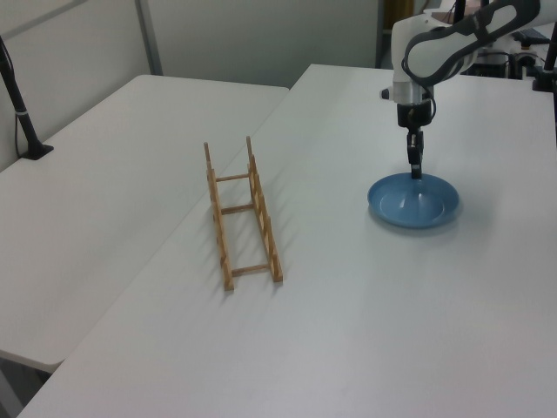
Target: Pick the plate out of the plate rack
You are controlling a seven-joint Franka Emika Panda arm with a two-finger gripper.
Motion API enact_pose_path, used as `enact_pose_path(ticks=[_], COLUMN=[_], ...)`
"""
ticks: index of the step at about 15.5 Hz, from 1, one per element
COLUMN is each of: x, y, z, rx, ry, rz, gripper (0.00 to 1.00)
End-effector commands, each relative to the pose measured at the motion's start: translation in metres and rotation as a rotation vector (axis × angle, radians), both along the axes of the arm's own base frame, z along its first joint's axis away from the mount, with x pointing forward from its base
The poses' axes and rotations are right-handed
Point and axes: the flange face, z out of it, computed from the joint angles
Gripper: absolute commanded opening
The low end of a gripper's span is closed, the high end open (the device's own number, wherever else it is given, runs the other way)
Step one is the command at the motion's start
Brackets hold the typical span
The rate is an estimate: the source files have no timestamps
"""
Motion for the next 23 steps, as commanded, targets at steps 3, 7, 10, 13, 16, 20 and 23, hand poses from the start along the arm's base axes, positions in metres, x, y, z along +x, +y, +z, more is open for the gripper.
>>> enact_pose_path(ticks=[3,7,10,13,16,20,23], x=[-0.002,-0.008,-0.014,-0.026,-0.028,-0.035,-0.028], y=[-0.011,0.001,0.022,0.062,0.098,0.113,0.107], z=[0.075,0.172,0.239,0.292,0.306,0.308,0.311], rx=[0.002,-0.015,-0.035,-0.083,-0.11,-0.186,-0.214], ry=[-0.041,-0.064,-0.064,-0.075,-0.083,-0.082,-0.17], rz=[-0.018,-0.11,-0.217,-0.403,-0.442,-0.381,-0.247], gripper=[1.0,1.0,1.0,1.0,1.0,1.0,1.0])
